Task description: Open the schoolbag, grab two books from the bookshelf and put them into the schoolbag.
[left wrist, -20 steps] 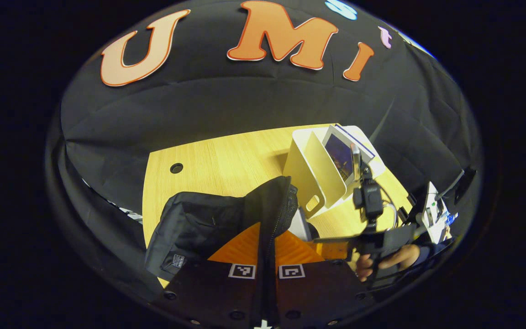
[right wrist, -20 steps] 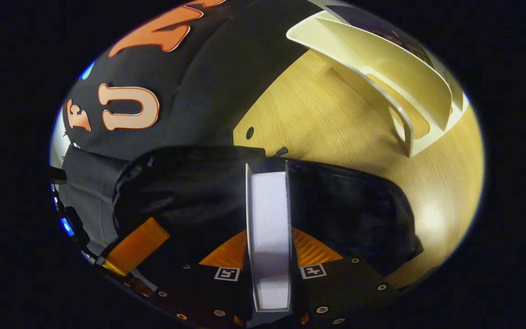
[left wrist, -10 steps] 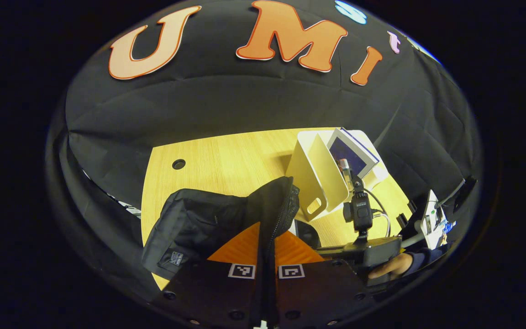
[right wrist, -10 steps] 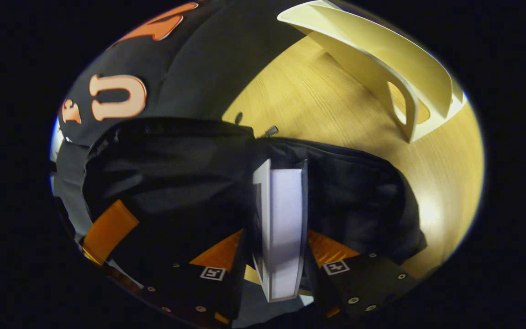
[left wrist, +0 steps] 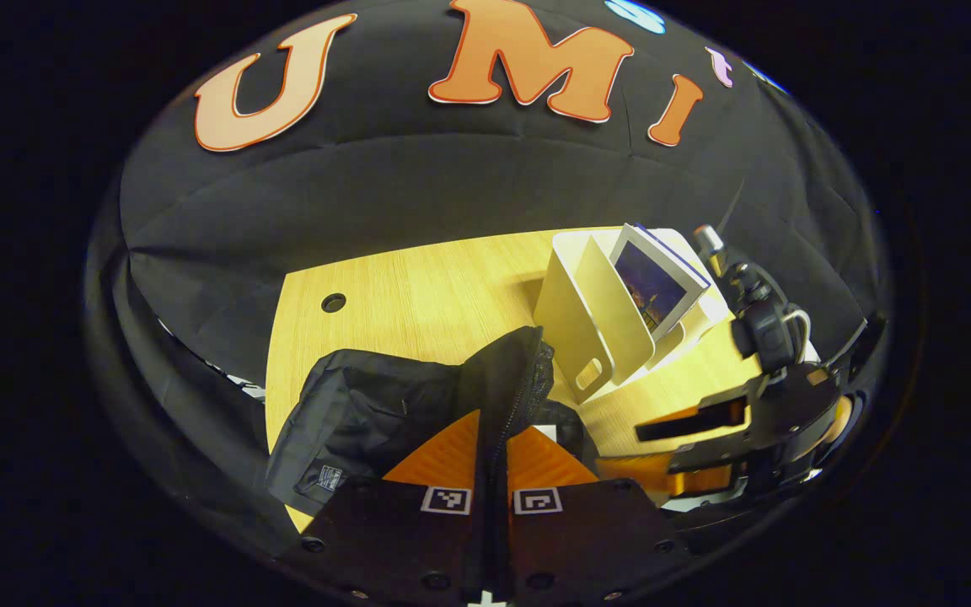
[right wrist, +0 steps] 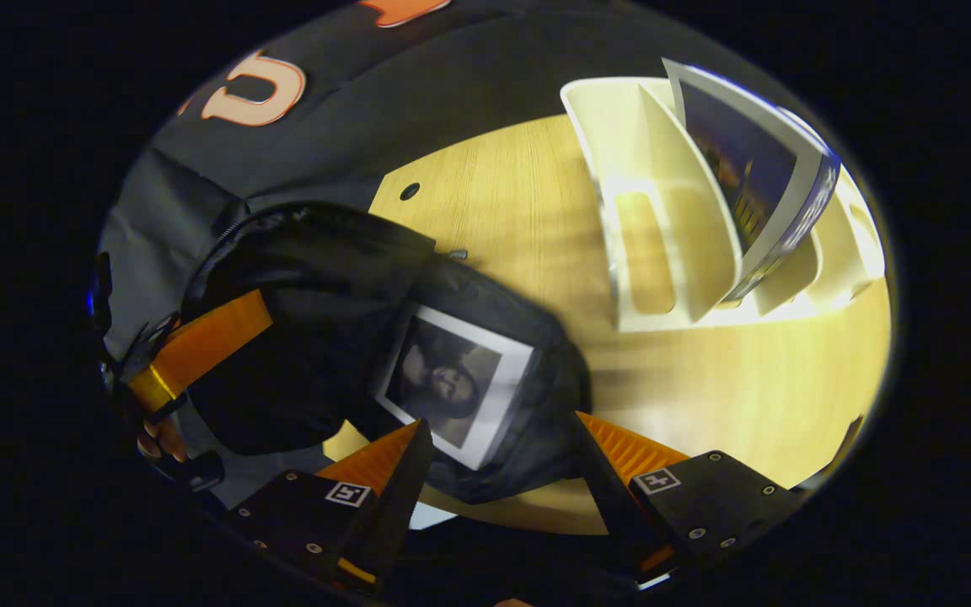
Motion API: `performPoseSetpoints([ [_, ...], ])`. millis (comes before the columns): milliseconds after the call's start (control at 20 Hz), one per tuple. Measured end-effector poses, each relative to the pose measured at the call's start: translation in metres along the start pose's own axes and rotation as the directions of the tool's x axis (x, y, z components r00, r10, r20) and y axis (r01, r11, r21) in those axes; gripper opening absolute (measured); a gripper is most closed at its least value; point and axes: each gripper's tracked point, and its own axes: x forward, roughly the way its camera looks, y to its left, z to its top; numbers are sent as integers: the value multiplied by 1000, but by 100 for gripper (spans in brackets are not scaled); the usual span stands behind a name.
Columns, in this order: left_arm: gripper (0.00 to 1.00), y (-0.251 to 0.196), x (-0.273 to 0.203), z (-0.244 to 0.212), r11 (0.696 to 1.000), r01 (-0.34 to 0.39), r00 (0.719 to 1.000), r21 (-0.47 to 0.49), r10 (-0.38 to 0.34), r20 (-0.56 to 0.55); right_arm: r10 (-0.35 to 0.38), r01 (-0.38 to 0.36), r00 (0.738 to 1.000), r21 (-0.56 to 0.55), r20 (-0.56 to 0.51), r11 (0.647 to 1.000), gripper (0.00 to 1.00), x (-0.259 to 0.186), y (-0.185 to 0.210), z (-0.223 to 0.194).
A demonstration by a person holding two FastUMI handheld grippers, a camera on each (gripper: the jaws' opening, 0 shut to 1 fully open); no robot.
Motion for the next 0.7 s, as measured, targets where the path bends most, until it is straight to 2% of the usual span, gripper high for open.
performPoseSetpoints([
  [100, 5, -2, 2, -1, 1000, -6, 1000, 3, 6, -3, -61, 62, 998, -65, 25, 996, 97, -21, -20, 16],
  [300, 5, -8, 6, -3, 1000, -18, 1000, -4, 18, -9, -134, 136, 991, -119, 32, 983, 97, -59, -50, 45],
  [550, 5, -9, 13, -6, 998, -38, 999, -49, 37, -12, -277, 285, 958, -169, 69, 943, 97, -99, -110, 109],
  [700, 5, -11, 15, -8, 995, -53, 998, -80, 52, -18, -291, 298, 954, -155, 68, 942, 97, -105, -132, 146],
])
